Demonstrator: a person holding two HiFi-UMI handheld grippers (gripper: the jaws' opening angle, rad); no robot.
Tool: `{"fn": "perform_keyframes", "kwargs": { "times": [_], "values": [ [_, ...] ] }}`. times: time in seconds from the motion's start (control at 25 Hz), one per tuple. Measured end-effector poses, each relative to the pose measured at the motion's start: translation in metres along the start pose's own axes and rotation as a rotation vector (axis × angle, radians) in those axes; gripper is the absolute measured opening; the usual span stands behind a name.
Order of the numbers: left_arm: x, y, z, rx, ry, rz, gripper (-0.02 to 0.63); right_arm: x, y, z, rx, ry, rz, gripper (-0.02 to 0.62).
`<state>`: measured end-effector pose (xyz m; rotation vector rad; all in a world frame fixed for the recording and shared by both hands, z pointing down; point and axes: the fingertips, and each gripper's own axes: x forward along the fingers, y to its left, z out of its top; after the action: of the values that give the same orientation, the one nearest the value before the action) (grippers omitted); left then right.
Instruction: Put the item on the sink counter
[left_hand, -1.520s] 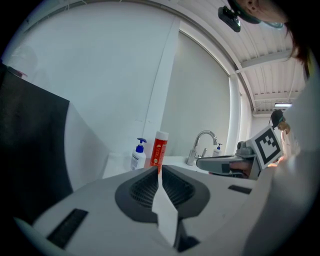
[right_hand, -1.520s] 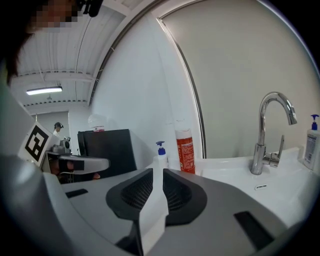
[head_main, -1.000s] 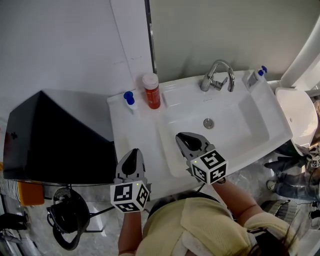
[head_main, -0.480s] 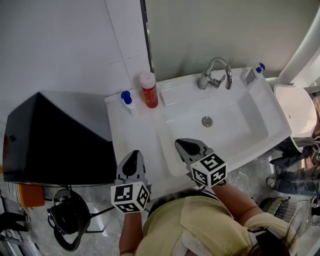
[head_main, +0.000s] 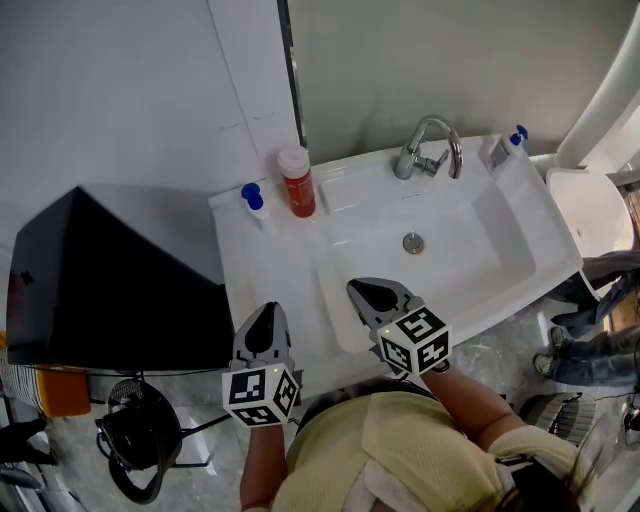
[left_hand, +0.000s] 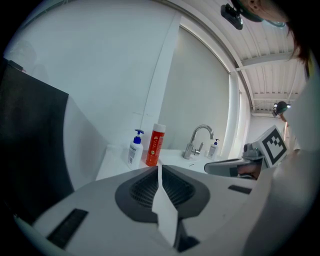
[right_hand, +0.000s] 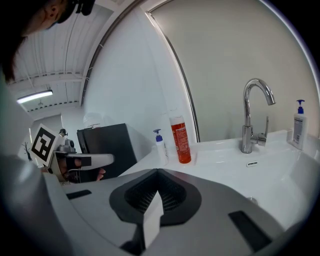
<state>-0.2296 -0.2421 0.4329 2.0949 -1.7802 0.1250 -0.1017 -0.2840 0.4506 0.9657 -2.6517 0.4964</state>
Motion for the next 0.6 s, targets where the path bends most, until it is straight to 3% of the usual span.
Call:
{"fn": "perform_keyframes", "kwargs": {
  "times": [0.6],
  "values": [
    [0.0053, 0.0033, 0.0081, -0.018, -0.008, -0.002, 0.055, 0.0078, 0.0034, 0.0108, -0.005, -0.003, 0.022, 0.023]
  ]
}}
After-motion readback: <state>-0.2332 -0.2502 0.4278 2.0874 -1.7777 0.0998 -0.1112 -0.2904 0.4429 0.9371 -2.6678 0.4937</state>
